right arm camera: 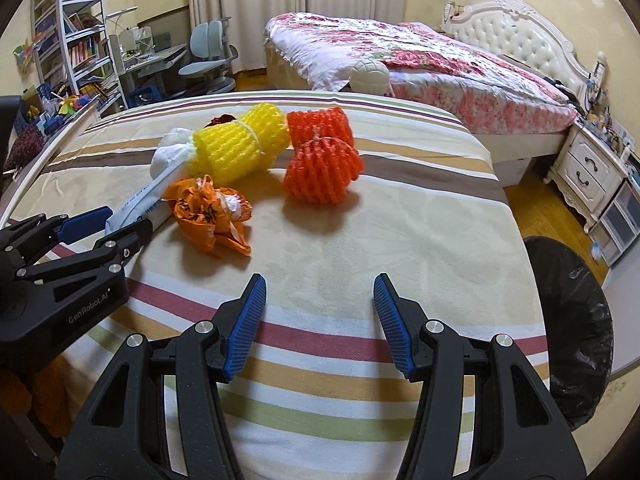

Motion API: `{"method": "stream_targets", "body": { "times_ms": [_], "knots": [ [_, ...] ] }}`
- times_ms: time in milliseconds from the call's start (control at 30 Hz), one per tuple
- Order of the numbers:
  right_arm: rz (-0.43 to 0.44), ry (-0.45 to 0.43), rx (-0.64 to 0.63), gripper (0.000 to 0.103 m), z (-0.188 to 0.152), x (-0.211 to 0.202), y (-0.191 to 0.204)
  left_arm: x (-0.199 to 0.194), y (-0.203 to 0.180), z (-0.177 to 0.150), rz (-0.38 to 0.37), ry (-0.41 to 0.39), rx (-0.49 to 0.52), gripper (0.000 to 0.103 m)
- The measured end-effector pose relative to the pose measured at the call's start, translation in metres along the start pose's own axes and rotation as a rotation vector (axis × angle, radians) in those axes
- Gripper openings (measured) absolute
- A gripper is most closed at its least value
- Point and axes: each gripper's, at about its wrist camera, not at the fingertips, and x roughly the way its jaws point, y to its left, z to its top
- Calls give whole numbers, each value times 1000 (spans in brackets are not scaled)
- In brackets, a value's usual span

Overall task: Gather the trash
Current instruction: 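Close the left tool on the white tube packet while the right tool closes on the orange plastic bag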

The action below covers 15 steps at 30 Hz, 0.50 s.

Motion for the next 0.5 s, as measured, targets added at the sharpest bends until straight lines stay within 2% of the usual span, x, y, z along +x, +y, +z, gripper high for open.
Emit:
{"method": "stream_targets", "body": {
  "times_ms": [300, 500],
  "knots": [
    [43, 7, -42, 55, 6, 5, 27, -10, 31, -17, 41, 16, -51, 48],
    [64, 16, -59, 55, 15, 14, 45, -7, 42, -15, 48, 27, -84, 55]
  ]
}}
